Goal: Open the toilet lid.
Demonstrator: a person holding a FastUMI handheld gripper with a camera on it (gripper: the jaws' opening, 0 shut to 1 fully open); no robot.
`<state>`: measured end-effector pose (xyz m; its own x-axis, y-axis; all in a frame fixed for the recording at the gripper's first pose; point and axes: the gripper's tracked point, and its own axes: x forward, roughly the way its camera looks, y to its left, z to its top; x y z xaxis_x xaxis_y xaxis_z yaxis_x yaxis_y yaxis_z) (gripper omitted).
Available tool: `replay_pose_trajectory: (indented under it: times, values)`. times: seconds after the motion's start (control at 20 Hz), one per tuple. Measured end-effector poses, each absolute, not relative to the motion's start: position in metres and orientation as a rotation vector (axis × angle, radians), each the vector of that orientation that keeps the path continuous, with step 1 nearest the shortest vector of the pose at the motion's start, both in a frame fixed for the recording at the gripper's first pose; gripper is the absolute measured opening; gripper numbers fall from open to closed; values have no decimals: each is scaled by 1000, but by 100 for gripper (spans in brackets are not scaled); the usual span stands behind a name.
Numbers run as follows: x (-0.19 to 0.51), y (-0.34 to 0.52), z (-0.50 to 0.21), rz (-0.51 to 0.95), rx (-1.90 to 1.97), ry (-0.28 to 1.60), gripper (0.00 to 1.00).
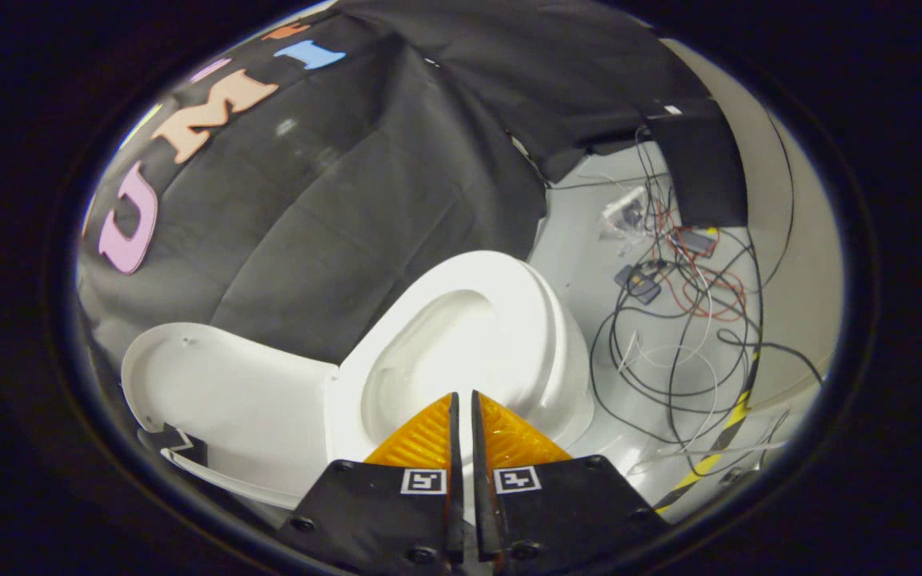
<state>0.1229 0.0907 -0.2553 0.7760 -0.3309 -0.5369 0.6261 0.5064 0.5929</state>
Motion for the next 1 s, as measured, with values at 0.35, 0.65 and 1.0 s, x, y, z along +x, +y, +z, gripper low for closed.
replay_pose_trajectory:
  times: [0.35,0.65,1.0]
  values:
    - [159,107,-162,-508,643,302,8]
    - [205,148,-57,-411,380,219,7]
    - [258,237,36,-272,85,154,8]
